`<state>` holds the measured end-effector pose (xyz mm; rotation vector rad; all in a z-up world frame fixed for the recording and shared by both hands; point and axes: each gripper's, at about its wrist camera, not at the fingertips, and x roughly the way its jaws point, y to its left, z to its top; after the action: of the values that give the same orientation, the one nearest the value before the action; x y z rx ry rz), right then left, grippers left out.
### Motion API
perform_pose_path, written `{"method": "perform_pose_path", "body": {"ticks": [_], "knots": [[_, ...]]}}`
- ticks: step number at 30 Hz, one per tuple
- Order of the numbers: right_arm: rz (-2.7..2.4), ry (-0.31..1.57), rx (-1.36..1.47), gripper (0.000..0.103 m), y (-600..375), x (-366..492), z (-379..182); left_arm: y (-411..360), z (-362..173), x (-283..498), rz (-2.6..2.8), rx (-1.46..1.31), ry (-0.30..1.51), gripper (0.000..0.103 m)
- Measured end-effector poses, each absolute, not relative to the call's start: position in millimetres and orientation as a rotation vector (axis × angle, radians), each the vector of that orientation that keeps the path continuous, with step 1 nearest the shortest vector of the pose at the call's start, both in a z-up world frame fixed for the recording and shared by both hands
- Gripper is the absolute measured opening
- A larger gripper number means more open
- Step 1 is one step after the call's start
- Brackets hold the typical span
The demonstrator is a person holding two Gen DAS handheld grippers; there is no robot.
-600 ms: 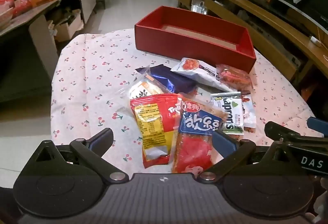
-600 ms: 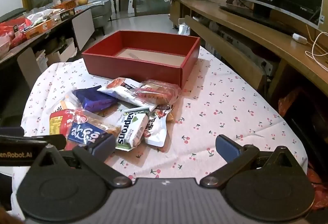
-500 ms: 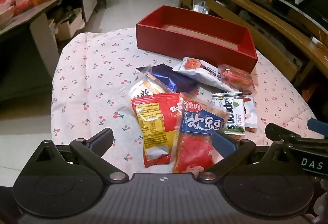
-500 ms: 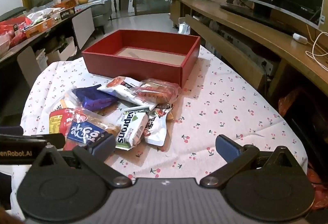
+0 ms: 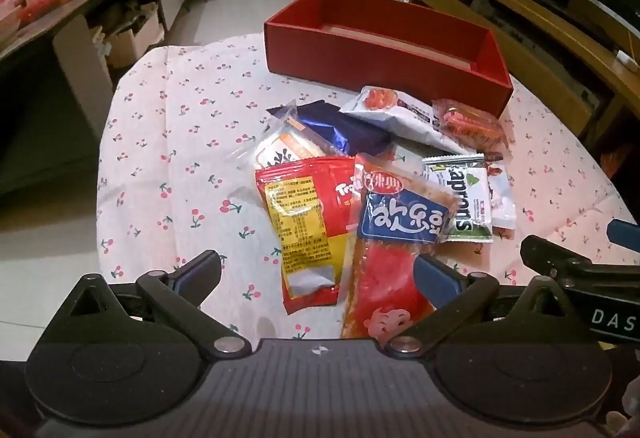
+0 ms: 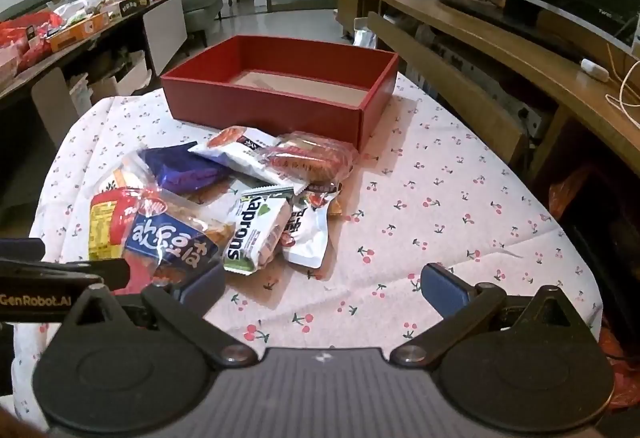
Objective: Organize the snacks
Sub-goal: 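Move both tools toward the snack pile on the tablecloth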
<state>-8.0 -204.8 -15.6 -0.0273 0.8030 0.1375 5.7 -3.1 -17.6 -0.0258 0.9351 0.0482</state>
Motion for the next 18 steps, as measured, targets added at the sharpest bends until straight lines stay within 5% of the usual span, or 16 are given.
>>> {"method": "perform_pose_path", "body": {"ticks": [18], "knots": [[0.14,0.827,-0.024,0.101,-205.1,-4.4,-20.6,-5.8,-22.8,7.8,0.038,-0.015,0.958,0.102]]}}
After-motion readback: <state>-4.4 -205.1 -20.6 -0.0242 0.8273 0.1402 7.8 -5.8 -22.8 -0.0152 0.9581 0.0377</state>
